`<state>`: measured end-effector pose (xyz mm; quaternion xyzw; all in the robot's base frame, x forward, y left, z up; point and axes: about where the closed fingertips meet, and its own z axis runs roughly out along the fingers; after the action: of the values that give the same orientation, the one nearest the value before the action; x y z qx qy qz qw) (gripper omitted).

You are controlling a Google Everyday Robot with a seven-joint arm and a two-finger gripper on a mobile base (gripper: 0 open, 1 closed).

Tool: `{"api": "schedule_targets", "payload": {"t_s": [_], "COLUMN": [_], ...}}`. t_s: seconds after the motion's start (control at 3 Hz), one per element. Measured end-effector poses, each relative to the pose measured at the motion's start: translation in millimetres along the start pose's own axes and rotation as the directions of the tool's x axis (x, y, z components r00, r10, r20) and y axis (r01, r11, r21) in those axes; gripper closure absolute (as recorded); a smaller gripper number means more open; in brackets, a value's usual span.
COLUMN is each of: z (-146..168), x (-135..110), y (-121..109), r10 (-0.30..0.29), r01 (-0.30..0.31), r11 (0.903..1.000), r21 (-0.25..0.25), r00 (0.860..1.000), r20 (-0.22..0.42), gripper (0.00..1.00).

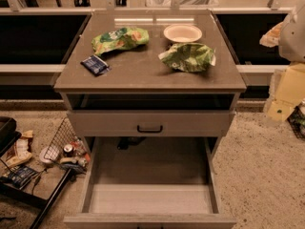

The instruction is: Place green jalapeno chip bag into middle drawer

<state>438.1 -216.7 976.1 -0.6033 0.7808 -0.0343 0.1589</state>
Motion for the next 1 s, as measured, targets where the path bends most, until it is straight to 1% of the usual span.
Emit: {"api": "schedule_targets", "payload": {"t_s": [0.33,0.67,1.0], "z": [0,19,53], "x": [-1,-15,-52], "y": [-2,-24,-81], "r10": [0.002,0.002,-0.026], "r01": [-0.002,-0.005,0.008], "r11": [1.0,0.9993,0.9942], "r21": [0.008,0.037,0.107], "r00": [1.0,0.998,0.986], "r20": [0.006,0.062,0.166], "gripper": [0.0,0.0,0.0]}}
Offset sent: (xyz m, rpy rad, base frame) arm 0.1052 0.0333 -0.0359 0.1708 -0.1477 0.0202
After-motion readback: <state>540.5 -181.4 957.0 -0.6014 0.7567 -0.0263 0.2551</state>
